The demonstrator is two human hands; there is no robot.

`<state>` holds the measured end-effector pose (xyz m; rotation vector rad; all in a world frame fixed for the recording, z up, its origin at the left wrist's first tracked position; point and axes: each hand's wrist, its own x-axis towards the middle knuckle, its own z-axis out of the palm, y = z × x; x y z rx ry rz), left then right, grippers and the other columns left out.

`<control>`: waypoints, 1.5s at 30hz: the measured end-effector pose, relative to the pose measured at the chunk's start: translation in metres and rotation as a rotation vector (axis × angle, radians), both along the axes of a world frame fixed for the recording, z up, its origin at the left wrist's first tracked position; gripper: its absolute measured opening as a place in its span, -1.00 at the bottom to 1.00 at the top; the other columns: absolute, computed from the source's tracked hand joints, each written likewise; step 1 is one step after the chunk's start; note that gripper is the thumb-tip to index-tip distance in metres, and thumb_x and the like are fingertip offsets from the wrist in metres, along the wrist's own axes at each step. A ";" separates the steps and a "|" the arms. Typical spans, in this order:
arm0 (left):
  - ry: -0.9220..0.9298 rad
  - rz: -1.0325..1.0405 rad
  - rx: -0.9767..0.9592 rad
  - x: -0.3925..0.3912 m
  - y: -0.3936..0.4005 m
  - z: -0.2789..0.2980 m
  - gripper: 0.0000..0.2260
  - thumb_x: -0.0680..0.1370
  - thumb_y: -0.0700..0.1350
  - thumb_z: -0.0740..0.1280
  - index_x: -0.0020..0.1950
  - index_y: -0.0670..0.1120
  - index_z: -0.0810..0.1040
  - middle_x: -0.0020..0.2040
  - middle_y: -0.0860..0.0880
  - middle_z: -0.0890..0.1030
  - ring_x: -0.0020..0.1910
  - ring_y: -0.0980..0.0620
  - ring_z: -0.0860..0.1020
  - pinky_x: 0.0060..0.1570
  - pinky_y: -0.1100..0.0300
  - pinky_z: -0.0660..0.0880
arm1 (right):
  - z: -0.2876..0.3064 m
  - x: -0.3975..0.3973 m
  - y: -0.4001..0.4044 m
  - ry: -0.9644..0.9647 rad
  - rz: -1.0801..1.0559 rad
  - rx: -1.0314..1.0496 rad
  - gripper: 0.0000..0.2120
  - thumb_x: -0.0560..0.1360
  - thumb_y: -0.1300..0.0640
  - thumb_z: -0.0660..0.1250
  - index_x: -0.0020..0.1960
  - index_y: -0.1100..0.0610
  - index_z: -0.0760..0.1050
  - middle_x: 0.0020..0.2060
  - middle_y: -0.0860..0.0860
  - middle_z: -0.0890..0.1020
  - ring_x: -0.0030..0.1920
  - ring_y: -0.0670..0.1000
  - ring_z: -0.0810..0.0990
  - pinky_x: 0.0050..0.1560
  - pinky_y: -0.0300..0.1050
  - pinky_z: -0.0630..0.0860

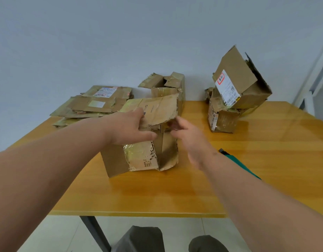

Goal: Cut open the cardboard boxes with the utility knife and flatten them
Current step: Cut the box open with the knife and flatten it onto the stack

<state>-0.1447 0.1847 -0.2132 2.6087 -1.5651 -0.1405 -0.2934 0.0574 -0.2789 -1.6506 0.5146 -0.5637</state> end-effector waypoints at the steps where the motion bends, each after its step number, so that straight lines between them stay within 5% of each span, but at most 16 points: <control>1: -0.033 0.020 -0.057 -0.003 -0.003 0.000 -0.26 0.40 0.46 0.20 0.40 0.02 0.21 0.25 -0.02 0.50 0.08 -0.07 0.51 -0.09 0.10 0.40 | 0.005 0.004 0.000 -0.032 0.011 -0.025 -0.40 0.57 0.31 0.20 0.50 -0.18 0.29 0.26 -0.21 0.56 0.23 -0.21 0.46 0.04 -0.29 0.36; 3: -0.135 0.056 -0.171 -0.008 -0.011 -0.001 -0.21 0.37 0.51 0.16 0.44 0.05 0.22 0.21 -0.02 0.56 0.13 -0.11 0.54 -0.07 0.09 0.44 | 0.012 0.010 0.000 -0.082 0.047 -0.061 -0.33 0.57 0.32 0.21 0.53 -0.20 0.20 0.32 -0.13 0.51 0.30 -0.12 0.46 0.13 -0.23 0.44; 6: -0.238 0.039 -0.182 -0.010 -0.020 -0.001 -0.48 0.50 0.41 0.03 0.21 0.07 0.42 -0.02 0.02 0.61 -0.03 -0.06 0.54 -0.19 0.12 0.42 | 0.015 0.012 -0.003 -0.102 0.078 -0.060 -0.36 0.54 0.27 0.23 0.55 -0.10 0.19 0.23 -0.21 0.55 0.30 -0.12 0.48 0.14 -0.27 0.47; 9: -0.071 0.039 -0.183 -0.003 -0.015 0.003 -0.52 0.60 0.27 -0.02 -0.10 -0.03 0.54 -0.22 0.00 0.56 -0.14 -0.02 0.54 -0.29 0.17 0.37 | 0.007 0.007 -0.010 -0.002 -0.029 -0.023 -0.50 0.60 0.29 0.17 0.50 0.01 0.24 0.18 -0.14 0.60 0.25 -0.06 0.49 0.15 -0.15 0.37; 12: 0.143 0.062 -0.231 0.007 -0.006 0.005 -0.56 0.62 0.22 0.06 -0.18 -0.02 0.55 -0.17 -0.02 0.59 -0.13 0.03 0.54 -0.21 0.21 0.39 | -0.005 0.010 -0.007 0.159 -0.009 -0.018 -0.60 0.59 0.23 0.23 0.41 0.05 0.35 0.22 -0.04 0.58 0.25 0.01 0.49 0.28 0.04 0.41; 15: 0.298 0.058 -0.273 0.012 0.002 0.006 -0.63 0.61 0.19 0.13 -0.15 -0.02 0.54 -0.15 0.07 0.56 -0.09 0.08 0.52 -0.14 0.19 0.38 | -0.002 0.025 0.003 0.259 0.093 -0.042 -0.60 0.56 0.21 0.25 0.38 0.00 0.40 0.22 -0.03 0.56 0.24 0.01 0.47 0.11 -0.07 0.37; 22: 0.382 0.062 -0.323 0.012 0.001 0.005 -0.67 0.58 0.16 0.25 0.15 -0.08 0.51 -0.05 -0.01 0.60 -0.03 0.01 0.55 0.01 0.08 0.46 | 0.009 0.046 0.009 0.284 0.218 0.069 -0.40 0.42 0.38 0.27 0.41 0.03 0.43 0.32 0.08 0.53 0.39 0.15 0.34 0.44 0.16 0.13; 25: 0.436 0.040 -0.386 0.012 0.002 0.004 -0.48 0.56 0.10 0.32 0.47 0.12 0.22 -0.01 0.01 0.64 -0.02 0.02 0.61 0.09 0.02 0.50 | 0.004 0.038 0.003 0.232 0.186 0.117 -0.51 0.39 0.38 0.35 0.26 0.04 0.50 0.13 0.06 0.62 0.24 0.12 0.47 0.27 0.12 0.29; 29: 0.406 -0.027 -0.400 0.013 0.001 -0.002 -0.34 0.56 0.06 0.34 0.47 0.43 0.00 0.10 -0.04 0.63 -0.01 -0.03 0.63 0.14 -0.07 0.52 | -0.007 0.020 -0.005 0.126 0.108 0.106 -0.61 0.37 0.36 0.48 0.11 0.08 0.50 -0.07 0.04 0.62 -0.02 0.04 0.56 -0.04 -0.05 0.42; 33: 0.335 -0.054 -0.410 0.011 -0.002 -0.001 -0.39 0.59 0.02 0.31 0.47 0.43 0.06 0.20 0.12 0.53 0.03 0.07 0.60 0.12 0.10 0.49 | -0.011 0.002 -0.013 0.019 0.056 0.062 -0.76 0.37 0.31 0.52 -0.01 0.22 0.55 -0.16 0.03 0.68 -0.13 -0.01 0.63 -0.17 -0.16 0.57; 36: 0.292 -0.025 -0.411 0.009 -0.003 -0.002 -0.42 0.59 -0.02 0.30 0.50 0.31 0.11 0.02 0.01 0.60 -0.10 0.04 0.62 -0.03 0.18 0.52 | -0.007 -0.009 -0.013 0.044 0.147 0.052 -0.68 0.32 0.15 0.50 -0.02 0.33 0.60 -0.08 0.14 0.71 0.00 0.13 0.65 0.04 0.00 0.58; 40: 0.392 -0.046 -0.453 0.006 -0.004 0.007 -0.46 0.54 -0.15 0.37 0.43 0.24 0.29 -0.02 0.08 0.61 -0.19 0.15 0.62 -0.18 0.31 0.51 | -0.002 -0.022 -0.006 0.051 0.440 0.304 -0.64 0.43 0.06 0.28 -0.04 0.35 0.65 -0.13 0.24 0.70 -0.03 0.20 0.67 0.16 0.03 0.54; 42: 0.563 -0.070 -0.483 0.006 -0.003 0.011 -0.46 0.51 -0.27 0.40 0.35 0.24 0.42 0.06 0.00 0.62 -0.07 0.06 0.64 0.03 0.12 0.56 | -0.001 -0.021 -0.002 0.101 0.365 0.242 -0.75 0.53 0.13 0.27 -0.11 0.24 0.67 -0.21 0.14 0.71 -0.15 0.08 0.68 -0.02 -0.15 0.57; 45: 0.786 -0.097 -0.494 0.003 0.001 0.016 -0.45 0.43 -0.42 0.40 0.22 0.16 0.55 0.19 -0.17 0.56 0.08 -0.27 0.57 0.19 -0.23 0.45 | 0.002 -0.012 -0.003 0.246 -0.021 -0.146 -0.90 0.54 0.06 0.38 -0.07 0.09 0.57 -0.16 0.01 0.67 -0.12 0.00 0.62 -0.21 -0.22 0.50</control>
